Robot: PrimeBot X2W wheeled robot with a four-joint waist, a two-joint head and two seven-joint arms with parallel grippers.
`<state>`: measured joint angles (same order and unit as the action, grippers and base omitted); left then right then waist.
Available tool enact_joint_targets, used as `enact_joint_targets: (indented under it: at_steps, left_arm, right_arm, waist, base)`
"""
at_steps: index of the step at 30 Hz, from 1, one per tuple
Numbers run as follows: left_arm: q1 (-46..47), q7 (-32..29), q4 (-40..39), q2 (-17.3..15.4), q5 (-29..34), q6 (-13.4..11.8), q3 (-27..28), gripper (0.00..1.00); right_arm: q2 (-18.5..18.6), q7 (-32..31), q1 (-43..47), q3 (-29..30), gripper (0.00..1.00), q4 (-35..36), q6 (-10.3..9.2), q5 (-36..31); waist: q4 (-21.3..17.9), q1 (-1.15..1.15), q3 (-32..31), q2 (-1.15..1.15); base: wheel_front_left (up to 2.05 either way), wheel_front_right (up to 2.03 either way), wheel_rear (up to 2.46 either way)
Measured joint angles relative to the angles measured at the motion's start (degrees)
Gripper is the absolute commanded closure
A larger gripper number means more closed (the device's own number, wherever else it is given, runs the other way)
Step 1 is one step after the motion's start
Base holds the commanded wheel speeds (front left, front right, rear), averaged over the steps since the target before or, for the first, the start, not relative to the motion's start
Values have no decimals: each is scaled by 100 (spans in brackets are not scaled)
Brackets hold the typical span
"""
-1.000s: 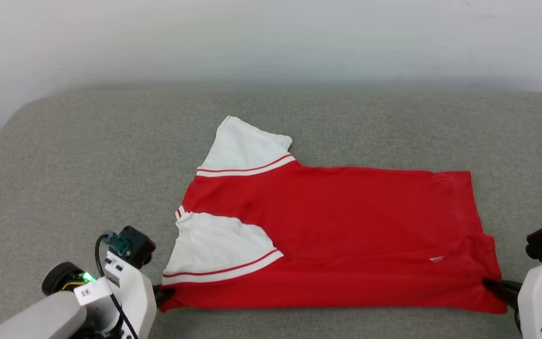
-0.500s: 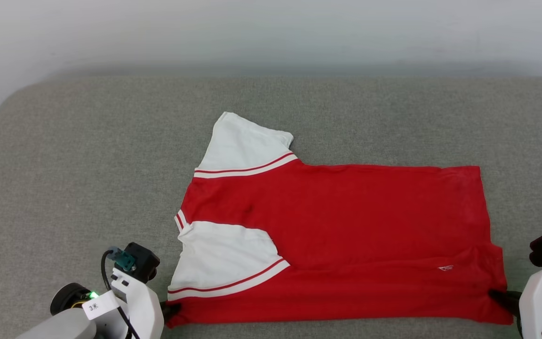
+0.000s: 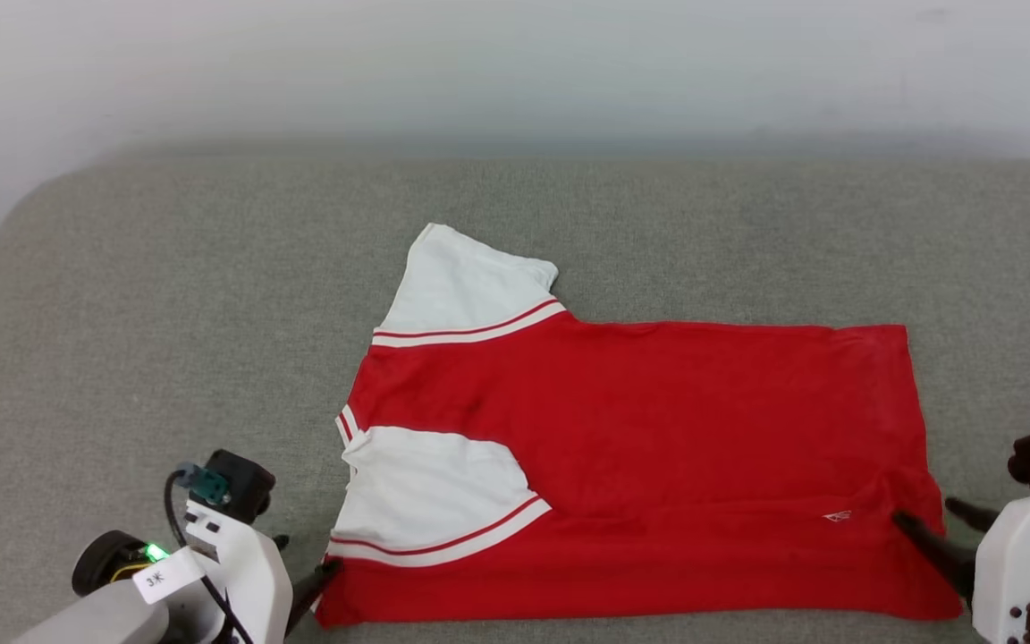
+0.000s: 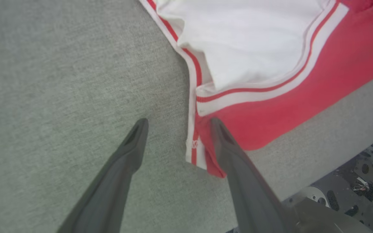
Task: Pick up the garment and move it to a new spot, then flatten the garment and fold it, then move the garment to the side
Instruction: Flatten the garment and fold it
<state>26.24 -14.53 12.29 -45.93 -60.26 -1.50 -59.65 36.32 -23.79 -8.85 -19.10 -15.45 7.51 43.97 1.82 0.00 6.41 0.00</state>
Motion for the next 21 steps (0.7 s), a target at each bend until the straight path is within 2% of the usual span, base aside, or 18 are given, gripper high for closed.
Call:
enact_joint_targets:
  at_steps: [6,13,17,21]
  left_arm:
    - [65,458,-269,-216,115,-241,305,0]
    - [641,993,-307,-220,399,-506,744,0]
    - [1105,1102,-162,-151,619,-502,856,0]
    - [1656,1022,38,-34,751,-339,918,0]
  right_arm:
    - [-198,776,66,524,0,410,-1,-423]
    - [-904,1574,76,1267,0,1067,-1,-1293]
    - [-1386,1952,113,1602,0,1511,0,-1745]
    - [-1781,2191,186,1760,0,1904,-1,-2126]
  waist:
    - [-44,0,-193,0]
    - [-133,0,-142,0]
    - [-214,0,-5,0]
    - [-332,0,191,0]
  base:
    - [0,0,0]
    - [0,0,0]
    - [0,0,0]
    - [0,0,0]
